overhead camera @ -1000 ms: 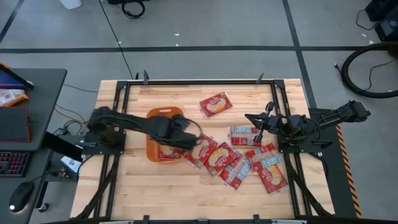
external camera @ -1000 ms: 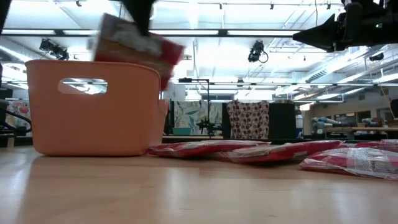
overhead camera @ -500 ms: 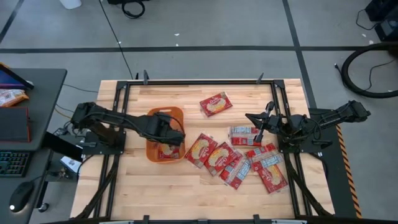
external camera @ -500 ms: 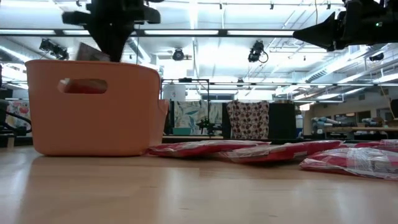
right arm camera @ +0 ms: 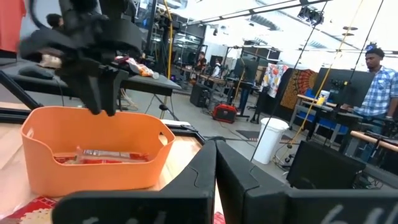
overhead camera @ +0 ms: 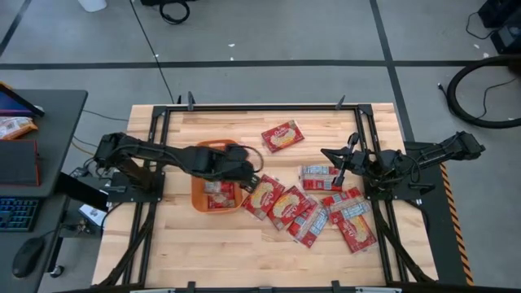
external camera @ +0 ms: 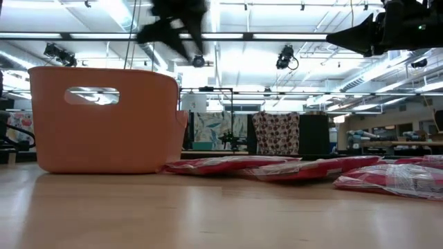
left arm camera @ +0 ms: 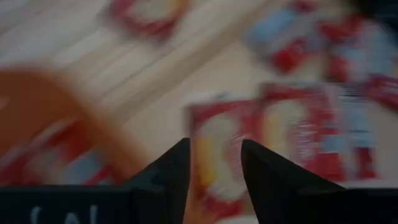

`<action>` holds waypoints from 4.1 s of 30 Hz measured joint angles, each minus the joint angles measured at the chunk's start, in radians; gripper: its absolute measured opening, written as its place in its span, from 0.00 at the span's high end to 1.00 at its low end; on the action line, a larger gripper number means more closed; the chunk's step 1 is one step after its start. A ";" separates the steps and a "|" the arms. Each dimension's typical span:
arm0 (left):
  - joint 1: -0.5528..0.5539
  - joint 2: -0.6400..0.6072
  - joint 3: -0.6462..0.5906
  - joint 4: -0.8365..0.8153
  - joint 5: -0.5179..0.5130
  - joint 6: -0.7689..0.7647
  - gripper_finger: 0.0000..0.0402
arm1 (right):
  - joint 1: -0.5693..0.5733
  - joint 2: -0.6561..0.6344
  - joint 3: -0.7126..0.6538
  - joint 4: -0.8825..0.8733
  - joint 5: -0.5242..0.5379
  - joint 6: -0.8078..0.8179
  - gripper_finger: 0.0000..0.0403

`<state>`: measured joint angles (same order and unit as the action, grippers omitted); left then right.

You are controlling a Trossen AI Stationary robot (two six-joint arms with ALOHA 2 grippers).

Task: Sort popcorn bags into baskets
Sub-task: Put the popcorn bag into the orange bin

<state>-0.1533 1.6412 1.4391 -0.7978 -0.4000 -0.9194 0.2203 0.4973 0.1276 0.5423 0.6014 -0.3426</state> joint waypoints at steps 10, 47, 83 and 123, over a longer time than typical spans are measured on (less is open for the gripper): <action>0.003 0.195 -0.002 0.255 0.154 0.101 0.62 | -0.001 0.001 0.000 0.002 0.000 0.001 0.96; -0.042 0.636 0.384 -0.015 0.196 0.268 0.53 | -0.001 0.002 0.000 0.004 -0.011 0.002 0.96; -0.033 0.657 0.701 -0.334 0.086 0.469 1.00 | -0.001 0.002 0.000 0.001 -0.019 0.001 0.96; -0.071 0.236 0.298 -0.577 -0.121 0.031 1.00 | 0.000 0.002 0.000 -0.005 -0.019 0.007 0.96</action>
<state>-0.2240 1.8774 1.7375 -1.3746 -0.5207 -0.8886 0.2201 0.4990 0.1274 0.5373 0.5819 -0.3359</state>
